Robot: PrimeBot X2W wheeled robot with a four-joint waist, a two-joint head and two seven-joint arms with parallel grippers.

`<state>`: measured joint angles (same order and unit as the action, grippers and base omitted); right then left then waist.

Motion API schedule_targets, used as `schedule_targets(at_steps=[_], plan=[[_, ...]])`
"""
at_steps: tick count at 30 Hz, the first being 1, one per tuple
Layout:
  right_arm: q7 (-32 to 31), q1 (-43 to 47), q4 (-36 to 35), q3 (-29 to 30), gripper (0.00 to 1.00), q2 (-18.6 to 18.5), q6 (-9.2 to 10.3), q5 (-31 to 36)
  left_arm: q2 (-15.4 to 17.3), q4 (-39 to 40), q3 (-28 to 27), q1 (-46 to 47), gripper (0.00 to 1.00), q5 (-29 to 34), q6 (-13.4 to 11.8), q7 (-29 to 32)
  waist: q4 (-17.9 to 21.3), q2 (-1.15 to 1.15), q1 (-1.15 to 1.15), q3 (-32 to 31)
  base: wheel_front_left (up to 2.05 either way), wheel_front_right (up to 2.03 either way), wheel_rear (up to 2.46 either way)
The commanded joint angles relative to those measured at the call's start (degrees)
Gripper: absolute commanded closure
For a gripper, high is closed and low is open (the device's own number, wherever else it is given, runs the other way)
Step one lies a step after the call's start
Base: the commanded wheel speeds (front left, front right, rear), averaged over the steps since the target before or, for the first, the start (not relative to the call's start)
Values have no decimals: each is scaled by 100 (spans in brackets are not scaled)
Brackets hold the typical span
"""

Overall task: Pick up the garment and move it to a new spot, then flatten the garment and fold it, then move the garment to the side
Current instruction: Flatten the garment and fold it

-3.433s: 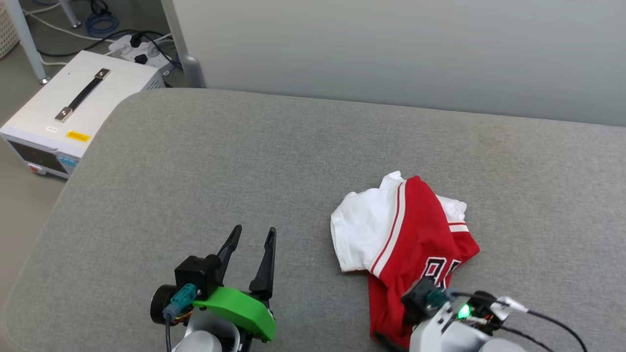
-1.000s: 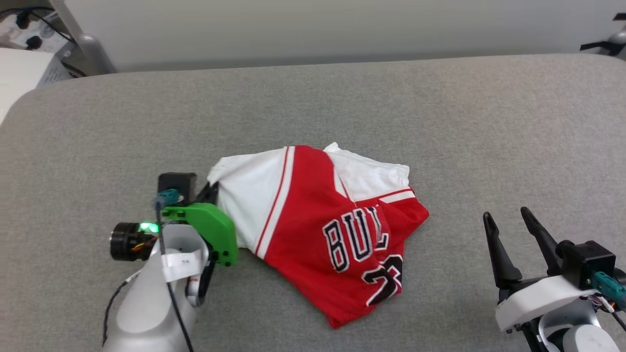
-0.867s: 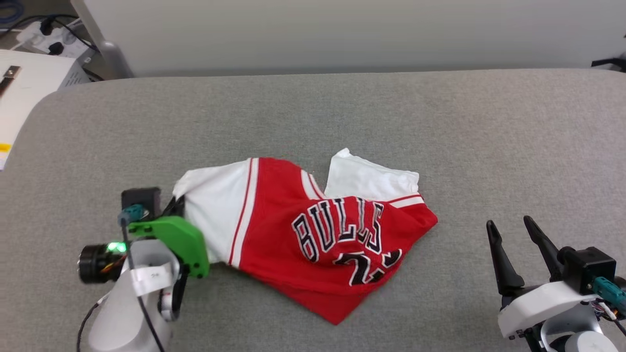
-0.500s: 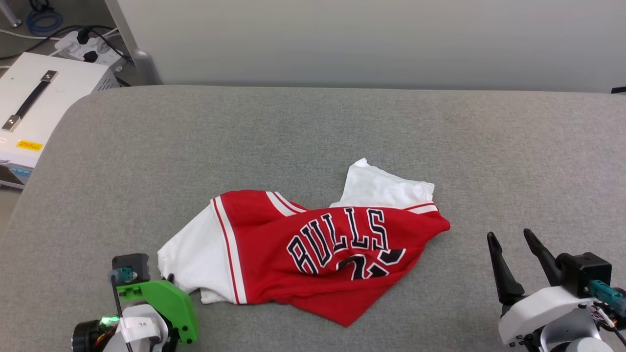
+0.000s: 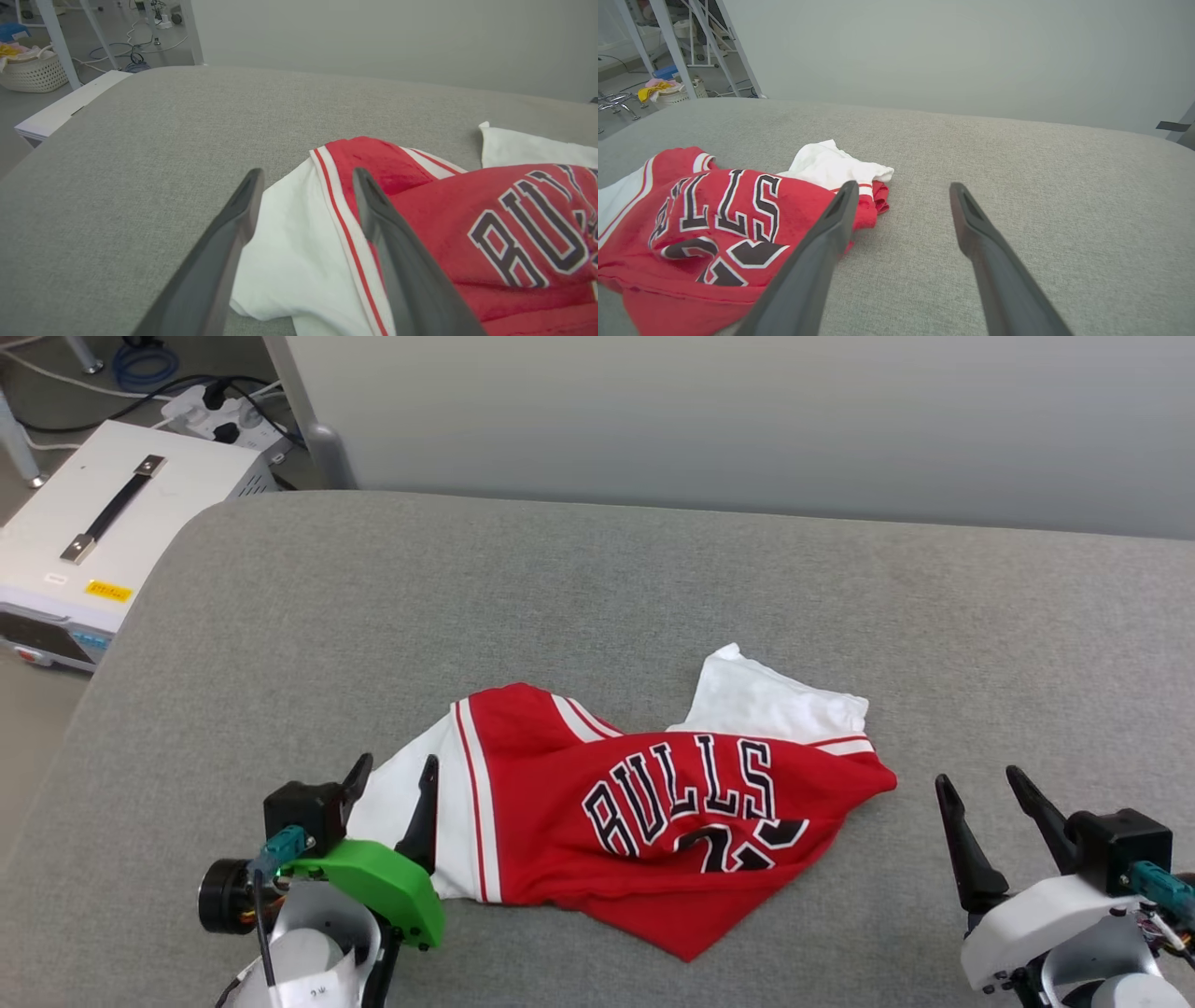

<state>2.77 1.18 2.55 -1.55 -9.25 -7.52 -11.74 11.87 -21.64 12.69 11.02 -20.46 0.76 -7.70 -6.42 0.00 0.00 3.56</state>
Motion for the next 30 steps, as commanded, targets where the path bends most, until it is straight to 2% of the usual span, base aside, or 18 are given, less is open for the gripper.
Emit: schedule_targets(at_steps=[1, 5, 9, 14, 18, 24, 30], plan=[[-105, -86, -89, -83, 0, -128, 3, 20, -50, 109, 55, 19, 0, 57, 40, -121, -159, 0, 0, 110, 0, 0, 0], [-781, -527, -334, -485, 0, -636, 3, -173, -197, 413, 296, 35, 0, 137, 147, -293, -458, 0, 0, 331, 0, 0, 0], [-1920, -1313, -395, -1013, 0, -1252, 3, -612, -338, 543, 490, 76, 0, 166, 188, -284, -771, 0, 0, 557, 0, 0, 0], [-3479, -2579, 4, -1890, 0, -1882, 3, -1292, -464, 525, 668, 152, 0, 157, 245, -298, -1123, 0, 0, 849, 0, 0, 0], [-4258, -3494, 577, -2506, 0, -2121, 3, -1752, -557, 453, 758, 265, 0, 122, 275, -346, -1395, 0, 0, 1094, 0, 0, 0], [-4805, -4362, 1513, -3057, 0, -2247, 3, -2084, -656, 327, 837, 435, 0, 65, 292, -451, -1764, 0, 0, 1409, 0, 0, 0], [-4675, -4740, 2286, -3364, 0, -2340, 3, -2135, -722, 185, 900, 554, 0, 11, 312, -549, -2008, 0, 0, 1616, 0, 0, 0]])
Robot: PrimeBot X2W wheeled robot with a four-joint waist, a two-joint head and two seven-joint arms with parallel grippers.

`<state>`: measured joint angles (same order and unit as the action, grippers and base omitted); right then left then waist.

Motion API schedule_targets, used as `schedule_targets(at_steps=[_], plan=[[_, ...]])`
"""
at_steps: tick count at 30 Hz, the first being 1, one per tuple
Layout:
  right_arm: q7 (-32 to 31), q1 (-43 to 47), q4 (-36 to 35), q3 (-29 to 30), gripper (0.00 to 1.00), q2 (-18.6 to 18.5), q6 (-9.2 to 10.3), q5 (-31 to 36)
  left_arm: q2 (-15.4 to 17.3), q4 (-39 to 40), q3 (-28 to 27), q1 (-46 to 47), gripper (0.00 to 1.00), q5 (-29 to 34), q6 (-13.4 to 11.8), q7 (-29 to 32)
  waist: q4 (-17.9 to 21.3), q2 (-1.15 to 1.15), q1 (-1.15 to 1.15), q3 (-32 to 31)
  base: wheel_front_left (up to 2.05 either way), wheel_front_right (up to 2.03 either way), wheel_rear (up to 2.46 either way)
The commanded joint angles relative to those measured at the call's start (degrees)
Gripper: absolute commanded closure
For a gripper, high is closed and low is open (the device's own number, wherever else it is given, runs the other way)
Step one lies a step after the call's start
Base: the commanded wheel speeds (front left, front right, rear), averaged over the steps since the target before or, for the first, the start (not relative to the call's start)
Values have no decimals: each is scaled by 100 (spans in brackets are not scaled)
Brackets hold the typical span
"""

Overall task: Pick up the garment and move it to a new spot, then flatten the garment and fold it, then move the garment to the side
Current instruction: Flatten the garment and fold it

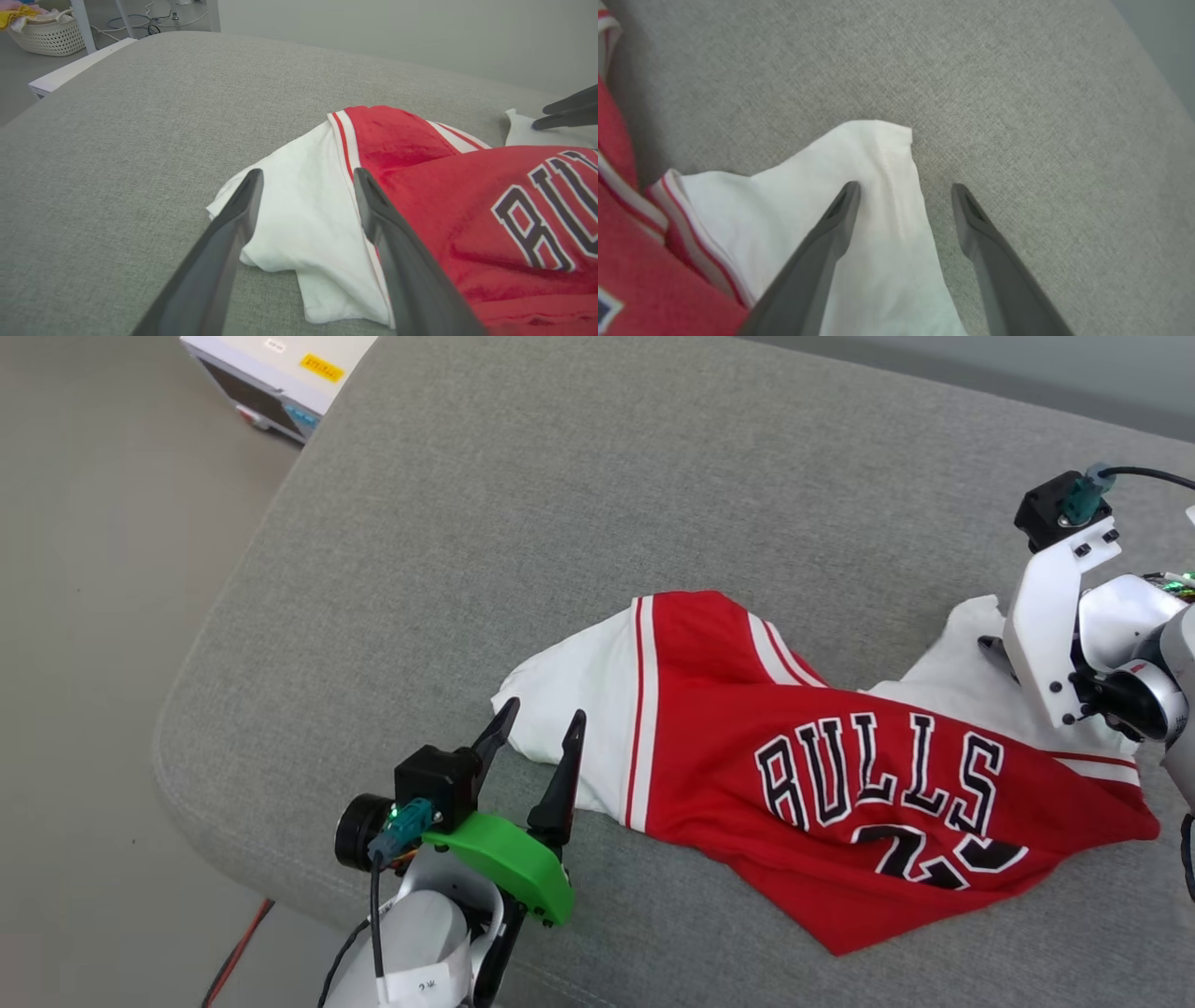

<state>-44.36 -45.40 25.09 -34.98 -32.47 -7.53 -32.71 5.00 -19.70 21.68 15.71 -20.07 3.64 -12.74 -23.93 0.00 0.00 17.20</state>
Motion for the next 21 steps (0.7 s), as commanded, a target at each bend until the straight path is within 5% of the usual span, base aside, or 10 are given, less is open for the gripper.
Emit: schedule_targets(at_steps=[1, 8, 9, 11, 21], plan=[[86, -116, 157, -74, 0, -21, 4, -50, -47, -33, 16, 101, 0, -37, 25, -60, -288, 0, 0, 276, 0, 0, 0], [167, -154, 715, -509, 0, -54, 4, -247, -91, -158, 47, 167, 0, -85, 14, -135, -393, 0, 0, 351, 0, 0, 0], [129, -130, 798, -572, 8, -65, 4, -303, -93, -175, 47, 175, 0, -90, 13, -143, -401, 0, 0, 353, 0, 0, 0], [58, -86, 910, -656, 100, -80, 4, -429, -96, -201, 37, 185, 0, -98, 5, -156, -401, 0, 0, 350, 0, 0, 0], [827, -101, 1291, -618, 100, -50, 4, -784, 68, -300, -35, 140, 0, -88, -64, -191, -48, 0, 0, -91, 0, 0, 0]])
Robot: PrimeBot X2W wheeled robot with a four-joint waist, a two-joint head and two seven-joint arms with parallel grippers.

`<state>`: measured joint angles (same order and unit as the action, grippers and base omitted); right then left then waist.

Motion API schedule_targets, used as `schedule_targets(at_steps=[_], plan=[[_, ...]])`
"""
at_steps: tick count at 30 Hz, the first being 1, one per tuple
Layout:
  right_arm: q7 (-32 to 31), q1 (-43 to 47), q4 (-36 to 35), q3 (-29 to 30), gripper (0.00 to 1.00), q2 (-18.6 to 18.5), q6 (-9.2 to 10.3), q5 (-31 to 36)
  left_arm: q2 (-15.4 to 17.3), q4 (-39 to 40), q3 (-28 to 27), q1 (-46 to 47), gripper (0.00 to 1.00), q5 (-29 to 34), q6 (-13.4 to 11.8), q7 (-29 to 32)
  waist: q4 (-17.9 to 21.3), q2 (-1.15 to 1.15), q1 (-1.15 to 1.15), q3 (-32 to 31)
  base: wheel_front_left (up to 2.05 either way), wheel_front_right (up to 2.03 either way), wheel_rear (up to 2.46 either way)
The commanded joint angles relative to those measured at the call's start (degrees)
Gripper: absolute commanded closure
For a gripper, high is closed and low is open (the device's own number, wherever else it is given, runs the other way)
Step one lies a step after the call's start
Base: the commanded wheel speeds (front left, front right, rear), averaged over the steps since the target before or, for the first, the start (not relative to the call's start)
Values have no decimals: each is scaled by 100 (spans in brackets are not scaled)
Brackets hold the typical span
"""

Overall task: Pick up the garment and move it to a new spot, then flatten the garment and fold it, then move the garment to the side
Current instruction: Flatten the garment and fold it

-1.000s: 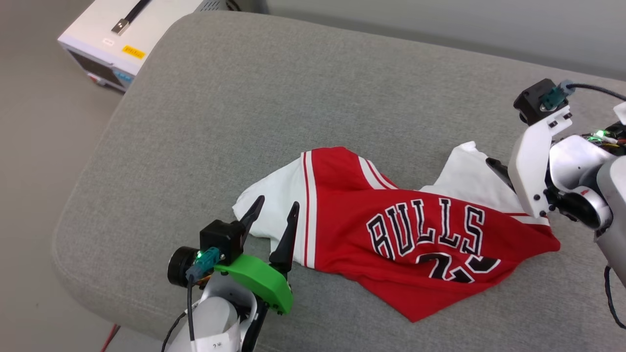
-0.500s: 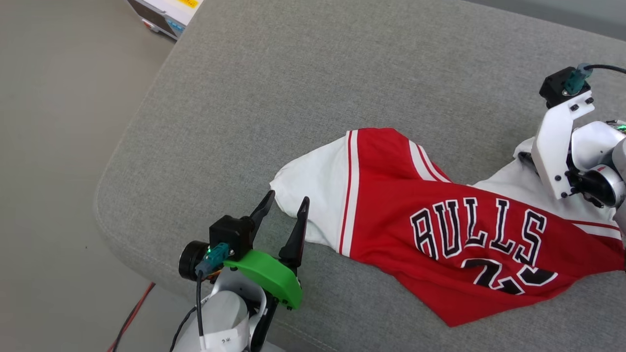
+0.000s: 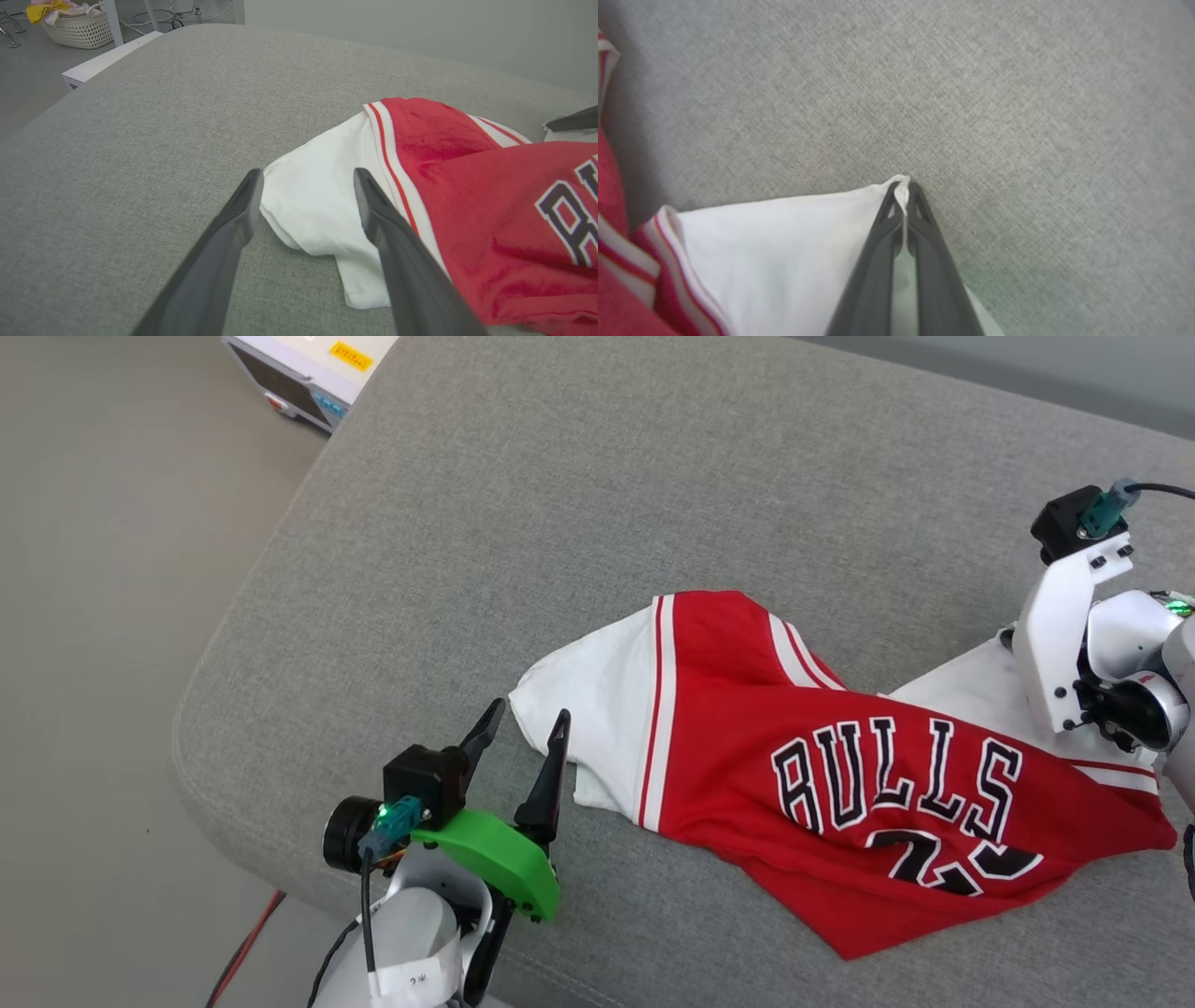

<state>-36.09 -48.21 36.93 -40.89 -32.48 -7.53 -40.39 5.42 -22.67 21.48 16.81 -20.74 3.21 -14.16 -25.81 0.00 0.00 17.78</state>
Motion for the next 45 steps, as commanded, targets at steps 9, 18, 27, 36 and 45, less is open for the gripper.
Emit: schedule_targets(at_steps=[9, 18, 27, 36, 45], plan=[[846, 469, 373, 376, 100, -247, 4, -230, 218, 74, -40, -158, 0, -41, -111, 35, 609, 0, 0, -676, 0, 0, 0], [1392, 960, 644, 1024, 100, -820, 4, -214, 388, 334, -51, -350, 0, -78, -201, 191, 1128, 0, 0, -927, 0, 0, 0], [1877, 1221, 1262, 1724, 100, -1128, 4, 234, 451, 564, -37, -323, 0, -115, -239, 287, 1318, 0, 0, -721, 0, 0, 0], [3022, 1138, 1823, 2260, 0, -732, 4, 823, 511, 565, -91, -242, 0, -195, -267, 302, 1434, 0, 0, -639, 0, 0, 0], [4448, 1305, 1139, 2576, 0, -278, 4, 1002, 525, 484, -232, -360, 0, -426, -258, 224, 1735, 0, 0, -1060, 0, 0, 0]])
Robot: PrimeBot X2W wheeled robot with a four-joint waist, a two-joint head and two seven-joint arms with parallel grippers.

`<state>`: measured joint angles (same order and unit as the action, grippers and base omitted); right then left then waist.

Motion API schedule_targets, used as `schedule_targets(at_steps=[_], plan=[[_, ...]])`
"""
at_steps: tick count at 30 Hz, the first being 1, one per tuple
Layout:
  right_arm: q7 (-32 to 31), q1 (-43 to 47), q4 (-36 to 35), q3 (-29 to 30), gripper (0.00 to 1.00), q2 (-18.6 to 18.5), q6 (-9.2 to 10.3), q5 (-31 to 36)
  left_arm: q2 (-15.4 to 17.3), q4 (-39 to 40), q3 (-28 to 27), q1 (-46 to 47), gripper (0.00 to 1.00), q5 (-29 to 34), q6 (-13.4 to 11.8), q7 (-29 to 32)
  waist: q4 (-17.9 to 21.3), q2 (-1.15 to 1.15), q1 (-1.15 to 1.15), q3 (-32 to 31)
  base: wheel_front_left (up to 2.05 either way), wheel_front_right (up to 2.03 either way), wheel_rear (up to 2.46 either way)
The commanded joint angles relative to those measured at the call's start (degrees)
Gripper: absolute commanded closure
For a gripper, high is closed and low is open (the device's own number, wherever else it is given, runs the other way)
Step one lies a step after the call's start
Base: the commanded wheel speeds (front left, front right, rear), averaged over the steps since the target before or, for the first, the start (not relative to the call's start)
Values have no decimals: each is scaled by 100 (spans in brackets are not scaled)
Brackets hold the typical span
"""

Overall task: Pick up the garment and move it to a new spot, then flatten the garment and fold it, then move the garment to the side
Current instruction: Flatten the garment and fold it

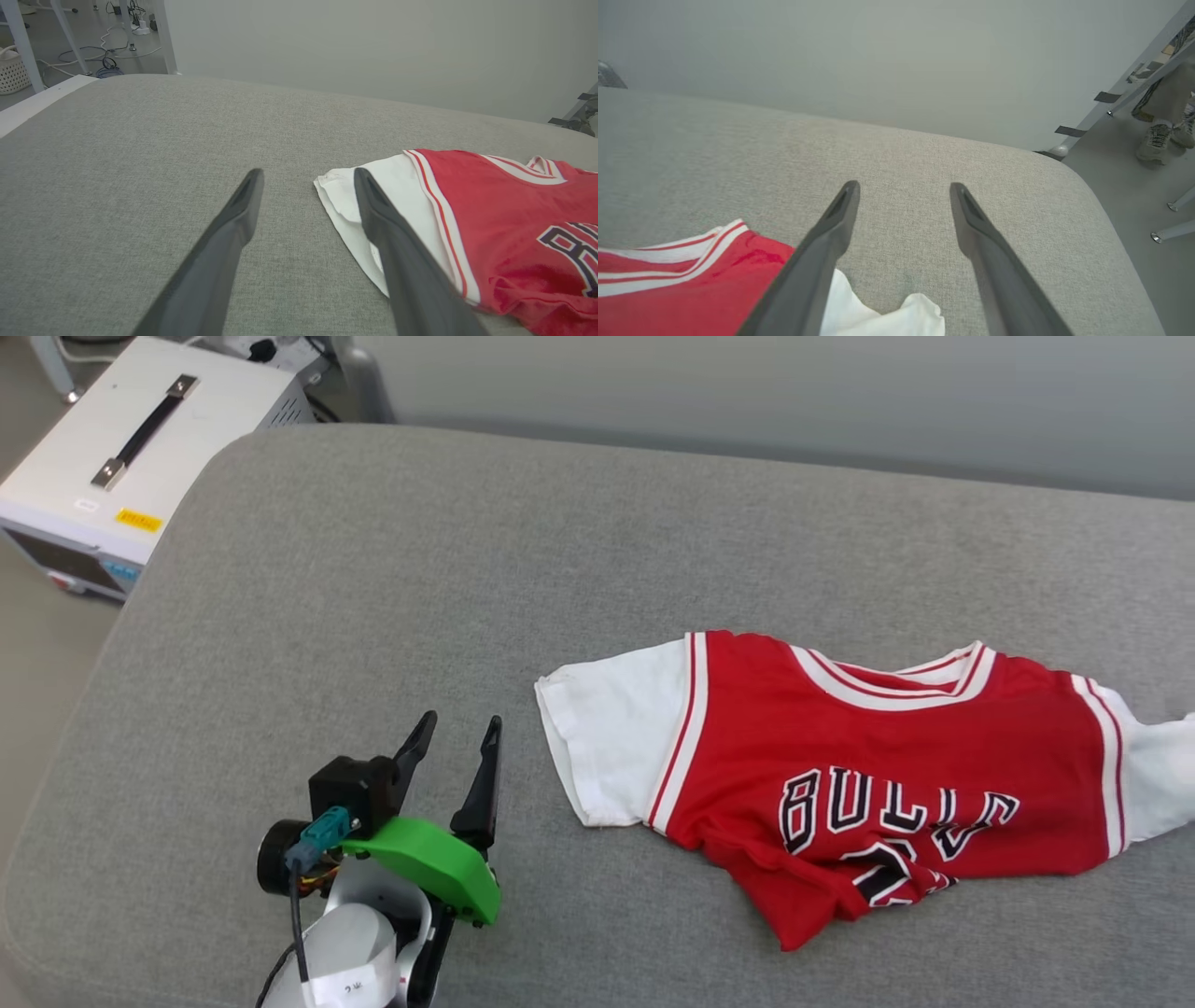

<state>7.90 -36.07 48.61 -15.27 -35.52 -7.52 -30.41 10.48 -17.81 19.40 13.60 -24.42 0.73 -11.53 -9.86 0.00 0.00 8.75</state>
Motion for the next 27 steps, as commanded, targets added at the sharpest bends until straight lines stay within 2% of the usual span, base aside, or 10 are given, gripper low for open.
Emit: schedule_targets(at_steps=[1, 7, 14, 19, 23, 27], plan=[[191, 207, -208, 46, 0, 100, 3, -13, 12, -6, -47, -75, 0, -99, -5, -60, 185, 0, 0, -216, 0, 0, 0], [606, 1236, -1367, 473, 0, 555, 3, 58, 17, 2, -122, -298, 0, -201, 8, -173, 431, 0, 0, -429, 0, 0, 0], [688, 2674, -2979, 1449, 0, 1543, 3, 622, 65, 58, -159, -461, 0, -197, 105, -280, 677, 0, 0, -455, 0, 0, 0], [583, 3274, -3838, 1798, 0, 2088, 3, 1001, 134, 89, -138, -397, 0, -170, 151, -257, 838, 0, 0, -374, 0, 0, 0], [350, 3443, -4355, 1988, 0, 2327, 3, 1165, 356, 178, -111, -92, 0, -174, 239, 150, 978, 0, 0, -234, 0, 0, 0], [174, 3481, -4733, 2073, 0, 2442, 3, 1318, 733, 192, -91, 499, 0, -239, 346, 1094, 1097, 0, 0, -32, 0, 0, 0]])
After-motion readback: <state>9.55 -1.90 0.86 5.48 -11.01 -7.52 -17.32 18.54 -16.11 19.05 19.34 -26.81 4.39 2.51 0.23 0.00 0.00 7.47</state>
